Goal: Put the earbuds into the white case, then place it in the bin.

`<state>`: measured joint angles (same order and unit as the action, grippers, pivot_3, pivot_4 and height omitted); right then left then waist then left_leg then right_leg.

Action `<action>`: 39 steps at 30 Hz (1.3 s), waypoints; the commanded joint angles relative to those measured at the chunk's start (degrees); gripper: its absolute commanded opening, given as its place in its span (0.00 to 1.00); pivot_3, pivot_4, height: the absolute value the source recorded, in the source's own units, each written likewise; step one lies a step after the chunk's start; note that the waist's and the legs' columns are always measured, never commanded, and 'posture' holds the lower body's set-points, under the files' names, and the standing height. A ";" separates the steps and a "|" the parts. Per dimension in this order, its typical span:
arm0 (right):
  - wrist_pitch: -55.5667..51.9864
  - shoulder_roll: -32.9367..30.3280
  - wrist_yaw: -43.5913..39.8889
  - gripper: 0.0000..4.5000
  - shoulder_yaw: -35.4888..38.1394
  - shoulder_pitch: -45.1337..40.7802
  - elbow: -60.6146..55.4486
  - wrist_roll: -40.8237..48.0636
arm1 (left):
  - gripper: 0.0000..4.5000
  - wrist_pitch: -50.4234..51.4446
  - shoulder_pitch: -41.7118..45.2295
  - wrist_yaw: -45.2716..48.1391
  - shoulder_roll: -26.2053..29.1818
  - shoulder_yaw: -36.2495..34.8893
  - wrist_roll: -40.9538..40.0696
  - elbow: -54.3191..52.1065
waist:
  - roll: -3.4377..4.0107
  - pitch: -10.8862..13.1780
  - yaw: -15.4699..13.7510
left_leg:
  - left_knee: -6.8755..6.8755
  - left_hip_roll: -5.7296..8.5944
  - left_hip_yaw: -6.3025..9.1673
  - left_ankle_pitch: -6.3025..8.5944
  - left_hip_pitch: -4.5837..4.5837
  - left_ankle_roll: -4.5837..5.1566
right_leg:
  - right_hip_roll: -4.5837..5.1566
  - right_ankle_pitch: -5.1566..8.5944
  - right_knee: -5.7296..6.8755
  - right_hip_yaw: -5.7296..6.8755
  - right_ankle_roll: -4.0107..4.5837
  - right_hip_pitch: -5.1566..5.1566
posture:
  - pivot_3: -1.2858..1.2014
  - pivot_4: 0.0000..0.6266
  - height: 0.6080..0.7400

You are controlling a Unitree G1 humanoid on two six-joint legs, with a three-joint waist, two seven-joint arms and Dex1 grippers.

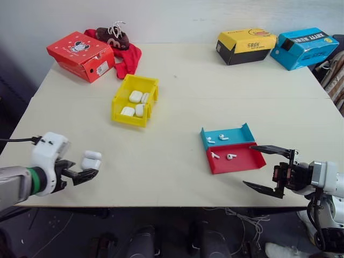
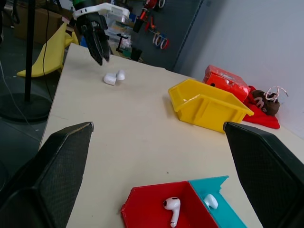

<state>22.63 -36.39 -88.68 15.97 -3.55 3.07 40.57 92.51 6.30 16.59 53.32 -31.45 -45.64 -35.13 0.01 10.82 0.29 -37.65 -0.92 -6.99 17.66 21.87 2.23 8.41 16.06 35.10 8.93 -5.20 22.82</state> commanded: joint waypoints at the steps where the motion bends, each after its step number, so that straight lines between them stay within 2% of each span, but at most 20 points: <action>1: 2.23 0.41 -1.74 0.99 0.70 1.37 -1.27 -0.23 | 1.00 -0.01 2.53 -7.39 -1.39 2.31 -1.40 1.00 | 0.00 0.00 -0.27 | -0.02 0.00 0.03 0.00 -0.01 0.00 | 0.01 0.00 -0.01 0.00 0.00 -0.05 | 0.52 0.24 1.00; 9: 3.08 0.59 -1.00 0.99 0.61 3.29 -1.99 -0.59 | 1.00 -0.01 8.89 -18.77 -9.31 7.60 -0.70 4.66 | -0.01 0.00 -1.28 | -0.26 0.05 0.10 0.17 -0.09 -0.23 | 0.04 0.00 -0.10 0.00 0.00 -0.23 | 0.52 0.24 1.00; 12: 2.96 0.52 -0.70 0.99 0.61 2.99 -2.11 -0.61 | 1.00 -0.01 8.70 -20.62 -9.81 9.47 0.46 5.66 | -0.01 0.00 -1.22 | -0.27 0.04 0.09 0.16 -0.11 -0.23 | 0.02 0.00 -0.09 0.00 0.00 -0.24 | 0.52 0.24 1.00; 29: 3.56 0.85 0.08 0.99 0.89 4.55 -2.44 -1.01 | 1.00 -0.01 12.39 -22.96 -17.85 14.88 8.75 8.84 | 0.07 -0.05 -1.99 | -0.29 0.05 0.06 0.13 -0.39 -0.27 | 0.07 0.00 -0.06 -0.04 0.01 -0.46 | 0.52 0.24 1.00; 35: 3.42 0.86 0.82 0.99 0.74 4.29 -2.95 -1.45 | 1.00 -0.01 11.68 -22.17 -17.39 17.17 11.32 8.89 | 0.25 -0.15 -2.09 | -0.29 0.06 0.06 0.13 -0.42 -0.27 | 0.09 0.00 -0.04 -0.06 0.01 -0.48 | 0.52 0.24 1.00; 39: 1.75 0.33 3.23 1.00 0.19 3.47 -5.36 -2.23 | 0.80 -0.01 10.22 -21.35 -16.64 16.84 11.60 8.55 | 0.33 -0.20 -1.91 | -0.29 0.06 0.05 0.13 -0.44 -0.28 | 0.09 0.00 -0.02 -0.08 0.01 -0.47 | 0.52 0.24 1.00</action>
<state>24.67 -35.41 -86.41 15.96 0.46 0.20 38.17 91.74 18.29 -4.55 36.20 -15.38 -35.56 -27.55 0.33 10.62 -1.62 -37.94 -0.86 -6.94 17.79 21.42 1.95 8.50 16.06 35.08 8.84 -5.19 22.36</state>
